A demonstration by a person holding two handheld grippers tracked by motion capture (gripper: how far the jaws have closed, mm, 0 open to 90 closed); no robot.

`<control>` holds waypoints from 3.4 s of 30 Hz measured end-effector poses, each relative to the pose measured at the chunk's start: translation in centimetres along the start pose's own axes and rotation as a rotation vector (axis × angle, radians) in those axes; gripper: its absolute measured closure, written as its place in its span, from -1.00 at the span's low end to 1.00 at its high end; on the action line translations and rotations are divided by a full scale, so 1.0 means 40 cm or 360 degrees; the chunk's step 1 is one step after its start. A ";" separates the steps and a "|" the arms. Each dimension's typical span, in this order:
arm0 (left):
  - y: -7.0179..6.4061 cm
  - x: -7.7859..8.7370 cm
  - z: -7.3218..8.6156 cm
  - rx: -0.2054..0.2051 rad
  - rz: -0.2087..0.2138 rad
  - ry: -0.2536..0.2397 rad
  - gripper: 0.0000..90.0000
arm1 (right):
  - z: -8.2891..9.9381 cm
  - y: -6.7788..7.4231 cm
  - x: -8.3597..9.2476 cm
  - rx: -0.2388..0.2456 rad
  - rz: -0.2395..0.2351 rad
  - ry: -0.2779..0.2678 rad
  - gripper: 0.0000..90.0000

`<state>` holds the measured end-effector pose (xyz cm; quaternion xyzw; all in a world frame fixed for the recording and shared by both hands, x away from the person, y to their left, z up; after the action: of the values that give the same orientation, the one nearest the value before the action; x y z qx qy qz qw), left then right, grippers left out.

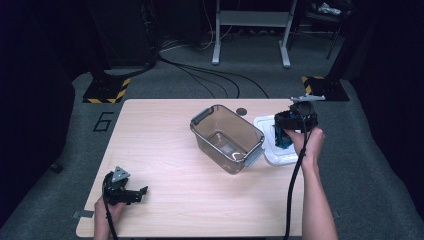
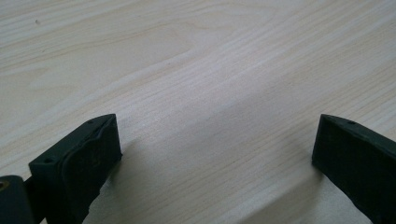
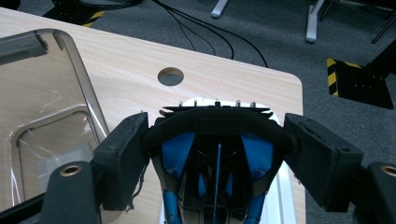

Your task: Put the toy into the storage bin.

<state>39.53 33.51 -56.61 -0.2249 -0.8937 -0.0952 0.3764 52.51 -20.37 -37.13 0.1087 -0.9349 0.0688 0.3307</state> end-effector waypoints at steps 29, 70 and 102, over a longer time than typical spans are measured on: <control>0.000 0.000 0.000 -0.0008 -0.0005 -0.0004 -0.97 | -0.139 0.068 0.073 0.0157 0.0011 -0.0155 -0.46; -0.001 0.000 0.000 -0.0003 -0.0002 -0.0002 -0.97 | -0.149 0.315 0.084 0.0344 -0.0391 -0.0207 -0.47; 0.000 0.000 0.000 -0.0001 0.0000 0.0000 -0.97 | -0.030 0.319 -0.030 0.0280 -0.0444 -0.0053 -0.47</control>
<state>39.52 33.50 -56.60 -0.2249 -0.8937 -0.0954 0.3763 50.97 -7.61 -37.69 0.2671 -0.9065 0.1020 0.3108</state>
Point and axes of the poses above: each handheld gripper's, and its own axes: x roughly backward along the jaws, z roughly out of its underside, y roughly to its left, the point moved 5 cm from there along -x, roughly forward along the jaws, and after that the axes turned 2 degrees about y, right-handed, at the moved point
